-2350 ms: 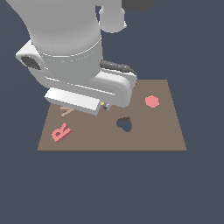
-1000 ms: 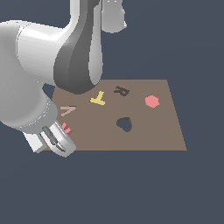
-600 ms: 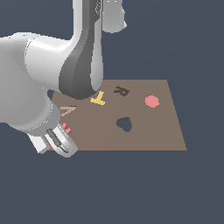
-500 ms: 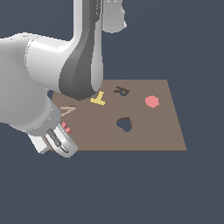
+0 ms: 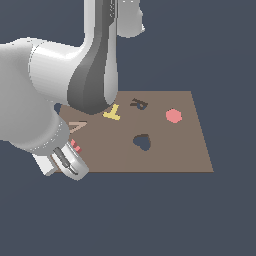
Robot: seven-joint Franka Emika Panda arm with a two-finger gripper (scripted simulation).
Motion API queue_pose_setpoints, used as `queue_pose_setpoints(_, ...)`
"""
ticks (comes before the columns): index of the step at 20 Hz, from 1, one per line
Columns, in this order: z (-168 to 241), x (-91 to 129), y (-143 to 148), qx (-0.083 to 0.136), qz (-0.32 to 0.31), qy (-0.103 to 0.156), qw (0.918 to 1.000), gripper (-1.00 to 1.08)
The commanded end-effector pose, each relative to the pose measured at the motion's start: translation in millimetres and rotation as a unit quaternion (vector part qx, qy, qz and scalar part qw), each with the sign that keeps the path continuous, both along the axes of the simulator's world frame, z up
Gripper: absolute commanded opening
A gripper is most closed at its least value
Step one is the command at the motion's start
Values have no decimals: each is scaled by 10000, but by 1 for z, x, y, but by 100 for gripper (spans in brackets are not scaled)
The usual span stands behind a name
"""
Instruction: Insert a designated object into the corresponding slot on a board.
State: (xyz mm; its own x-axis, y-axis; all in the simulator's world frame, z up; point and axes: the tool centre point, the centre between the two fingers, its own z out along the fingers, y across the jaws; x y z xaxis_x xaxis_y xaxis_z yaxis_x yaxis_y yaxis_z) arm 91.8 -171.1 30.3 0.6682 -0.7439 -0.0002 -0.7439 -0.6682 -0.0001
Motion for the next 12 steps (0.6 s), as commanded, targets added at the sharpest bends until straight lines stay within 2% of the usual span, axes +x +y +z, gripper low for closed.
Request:
queue_pose_setpoints(1, 2, 0, 0, -1, -1, 0, 10000, -100)
queue_pose_setpoints(7, 3, 0, 1, 0, 44, 4, 10000, -100)
queue_pose_setpoints(12, 3, 3, 10, -1, 318, 3, 9995, -100)
